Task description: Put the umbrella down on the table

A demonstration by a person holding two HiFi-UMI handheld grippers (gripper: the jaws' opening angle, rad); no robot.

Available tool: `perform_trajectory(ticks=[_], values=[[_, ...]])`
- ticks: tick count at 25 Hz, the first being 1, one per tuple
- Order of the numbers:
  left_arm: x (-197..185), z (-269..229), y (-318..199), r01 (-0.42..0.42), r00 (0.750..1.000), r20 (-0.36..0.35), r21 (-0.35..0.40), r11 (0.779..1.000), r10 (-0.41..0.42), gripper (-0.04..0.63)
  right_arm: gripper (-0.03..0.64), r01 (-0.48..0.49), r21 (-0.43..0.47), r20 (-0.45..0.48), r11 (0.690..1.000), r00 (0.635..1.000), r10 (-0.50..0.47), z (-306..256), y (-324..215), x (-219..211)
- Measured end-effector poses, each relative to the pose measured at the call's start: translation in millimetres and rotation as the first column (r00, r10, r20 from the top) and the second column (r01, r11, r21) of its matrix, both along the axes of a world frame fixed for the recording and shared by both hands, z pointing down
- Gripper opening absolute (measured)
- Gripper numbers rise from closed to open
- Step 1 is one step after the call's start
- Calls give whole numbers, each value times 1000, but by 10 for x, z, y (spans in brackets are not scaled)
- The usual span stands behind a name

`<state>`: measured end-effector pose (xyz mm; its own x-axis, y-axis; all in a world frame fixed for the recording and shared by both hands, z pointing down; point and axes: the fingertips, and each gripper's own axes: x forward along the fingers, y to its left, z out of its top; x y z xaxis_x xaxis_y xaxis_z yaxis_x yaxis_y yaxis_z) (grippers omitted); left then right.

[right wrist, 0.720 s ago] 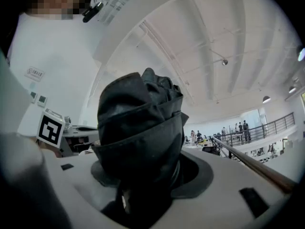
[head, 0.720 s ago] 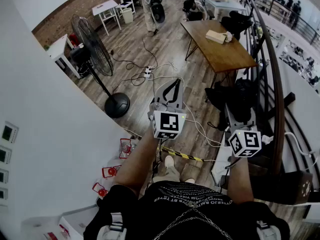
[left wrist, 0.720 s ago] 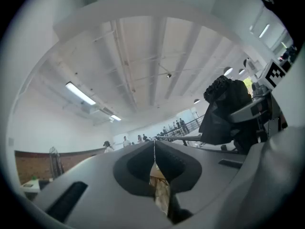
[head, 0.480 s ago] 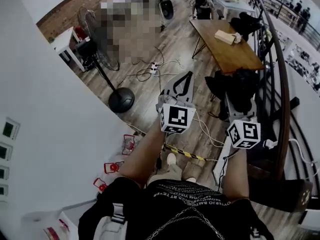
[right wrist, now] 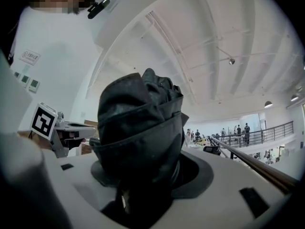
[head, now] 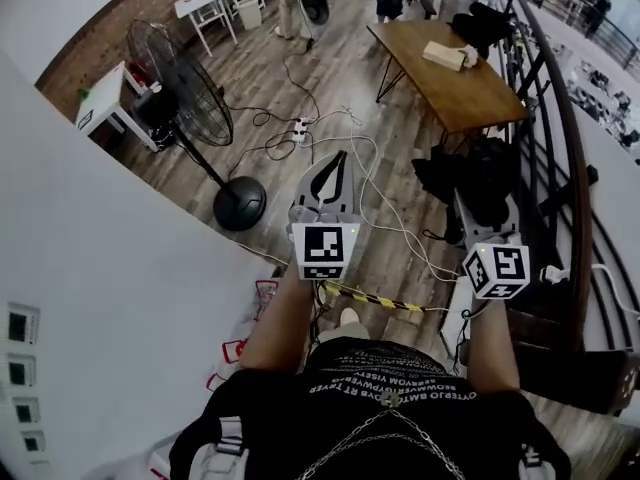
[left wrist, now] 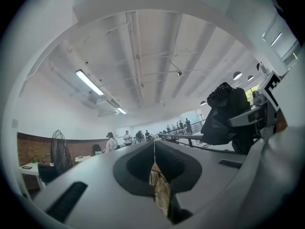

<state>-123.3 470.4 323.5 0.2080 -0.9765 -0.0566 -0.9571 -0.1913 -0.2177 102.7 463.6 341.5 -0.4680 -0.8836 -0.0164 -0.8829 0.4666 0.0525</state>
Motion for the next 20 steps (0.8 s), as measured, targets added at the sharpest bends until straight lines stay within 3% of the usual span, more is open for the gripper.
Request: perform_trajectory(ticks=[4, 12, 20], values=[[-288, -40, -82, -14, 1000, 3, 37, 999, 14, 29, 264, -20, -13, 15, 1000, 1000, 21, 60, -43, -162], [-559, 229, -347, -14, 1000, -29, -26, 1000, 13, 29, 265, -30, -28, -32, 999, 999, 29, 149, -227, -248], [-369, 236, -735, -43, 999, 0, -17, 999, 43, 29, 265, -31, -21, -23, 999, 999, 31, 210, -567, -187]])
